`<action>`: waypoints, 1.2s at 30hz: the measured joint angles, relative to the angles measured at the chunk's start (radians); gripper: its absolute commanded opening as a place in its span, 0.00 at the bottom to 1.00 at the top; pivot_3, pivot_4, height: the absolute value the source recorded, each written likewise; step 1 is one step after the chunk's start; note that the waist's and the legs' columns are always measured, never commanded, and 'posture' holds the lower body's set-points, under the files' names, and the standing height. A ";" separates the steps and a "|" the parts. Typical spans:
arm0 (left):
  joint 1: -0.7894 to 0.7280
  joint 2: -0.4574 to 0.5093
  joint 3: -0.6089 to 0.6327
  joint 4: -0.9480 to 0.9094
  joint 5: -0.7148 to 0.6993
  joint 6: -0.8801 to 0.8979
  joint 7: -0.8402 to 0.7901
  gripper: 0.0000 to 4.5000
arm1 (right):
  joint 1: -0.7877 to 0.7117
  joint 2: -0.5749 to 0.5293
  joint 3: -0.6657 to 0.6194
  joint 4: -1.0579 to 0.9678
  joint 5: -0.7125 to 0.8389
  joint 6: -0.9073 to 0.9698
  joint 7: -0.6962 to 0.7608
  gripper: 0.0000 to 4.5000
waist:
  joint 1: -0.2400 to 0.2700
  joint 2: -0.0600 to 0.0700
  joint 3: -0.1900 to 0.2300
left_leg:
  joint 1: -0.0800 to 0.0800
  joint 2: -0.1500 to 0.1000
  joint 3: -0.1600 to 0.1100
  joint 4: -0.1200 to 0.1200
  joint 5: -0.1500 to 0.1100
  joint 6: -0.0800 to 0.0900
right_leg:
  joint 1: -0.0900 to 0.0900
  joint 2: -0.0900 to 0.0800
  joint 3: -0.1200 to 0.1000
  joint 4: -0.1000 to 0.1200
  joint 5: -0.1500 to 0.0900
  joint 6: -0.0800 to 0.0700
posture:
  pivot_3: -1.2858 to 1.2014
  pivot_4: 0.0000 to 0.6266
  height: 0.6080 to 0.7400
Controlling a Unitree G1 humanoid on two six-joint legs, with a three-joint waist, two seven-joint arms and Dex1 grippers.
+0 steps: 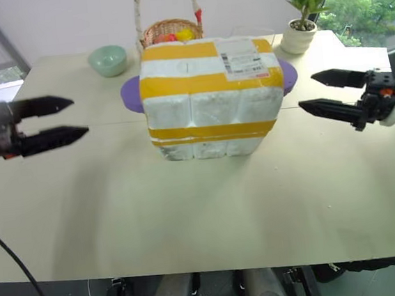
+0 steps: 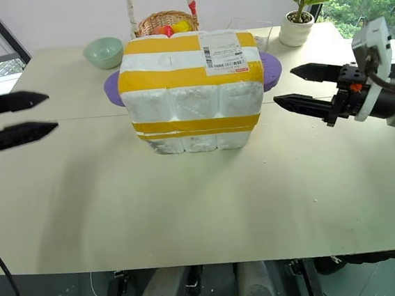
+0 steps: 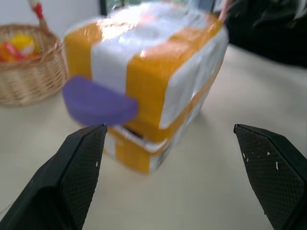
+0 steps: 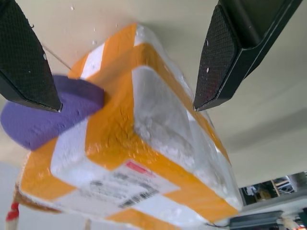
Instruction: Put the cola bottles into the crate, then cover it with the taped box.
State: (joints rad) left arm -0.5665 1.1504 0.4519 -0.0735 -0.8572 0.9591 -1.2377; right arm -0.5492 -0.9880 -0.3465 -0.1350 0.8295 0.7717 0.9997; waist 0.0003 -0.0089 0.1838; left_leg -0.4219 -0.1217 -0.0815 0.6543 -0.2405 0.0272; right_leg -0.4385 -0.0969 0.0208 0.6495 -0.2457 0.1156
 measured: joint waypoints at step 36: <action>0.010 -0.030 -0.047 -0.106 -0.071 -0.005 0.100 0.98 | -0.781 0.686 0.467 0.699 -0.479 -0.162 -0.085 1.00 | -0.042 0.000 -0.001 | 0.003 -0.001 -0.003 -0.006 0.005 -0.009 | -0.002 0.002 0.000 0.002 0.003 -0.005 | 0.52 0.24 0.98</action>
State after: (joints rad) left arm -0.5566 1.1203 0.4052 -0.1790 -0.9283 0.9538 -1.1374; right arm -1.3307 -0.3020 0.1205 0.5641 0.3504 0.6094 0.9148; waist -0.0415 -0.0093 0.1833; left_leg -0.4191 -0.1225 -0.0842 0.6483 -0.2355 0.0186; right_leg -0.4410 -0.0953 0.0209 0.6516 -0.2426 0.1106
